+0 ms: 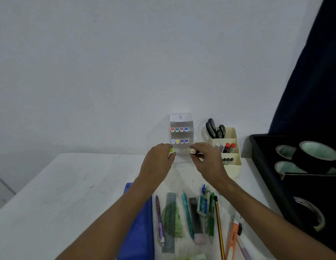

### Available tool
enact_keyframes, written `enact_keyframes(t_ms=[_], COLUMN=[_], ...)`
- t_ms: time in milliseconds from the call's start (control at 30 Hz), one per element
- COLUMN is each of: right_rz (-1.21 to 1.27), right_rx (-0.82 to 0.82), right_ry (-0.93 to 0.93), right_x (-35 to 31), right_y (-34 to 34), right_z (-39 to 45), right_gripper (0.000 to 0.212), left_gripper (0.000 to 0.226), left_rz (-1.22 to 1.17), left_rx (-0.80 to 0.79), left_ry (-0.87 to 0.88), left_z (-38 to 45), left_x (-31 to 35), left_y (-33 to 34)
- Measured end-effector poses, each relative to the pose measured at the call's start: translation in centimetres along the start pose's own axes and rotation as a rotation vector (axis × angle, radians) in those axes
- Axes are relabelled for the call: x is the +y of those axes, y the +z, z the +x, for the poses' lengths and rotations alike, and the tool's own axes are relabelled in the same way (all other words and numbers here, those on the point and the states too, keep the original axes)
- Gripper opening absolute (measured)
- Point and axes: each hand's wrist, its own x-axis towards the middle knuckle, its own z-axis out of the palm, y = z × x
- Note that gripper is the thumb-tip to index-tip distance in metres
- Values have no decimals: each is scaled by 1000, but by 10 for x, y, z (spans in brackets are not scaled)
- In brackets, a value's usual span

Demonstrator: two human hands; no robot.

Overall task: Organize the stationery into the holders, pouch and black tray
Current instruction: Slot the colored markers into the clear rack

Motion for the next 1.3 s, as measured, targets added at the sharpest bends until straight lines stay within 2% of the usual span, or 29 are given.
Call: enact_keyframes(t_ms=[167,400,733,1300], right_rz=[35,-16,-85,-168], right_rx=[-52,-114,-153,-153], right_ry=[32,132,203,176], right_x=[11,29,43,53], right_y=[24,54,69,83], right_z=[8,17,22,26], right_gripper=[21,16,23,19], left_gripper=[29,27,30,31], left_rz=[51,76,49,92], left_rx=[-53,-122,-246,-210], left_ry=[-3,-55,-168,-144], left_z=[13,30,43,48], left_x=[0,-6,-22,-31], left_y=[13,30,54,72])
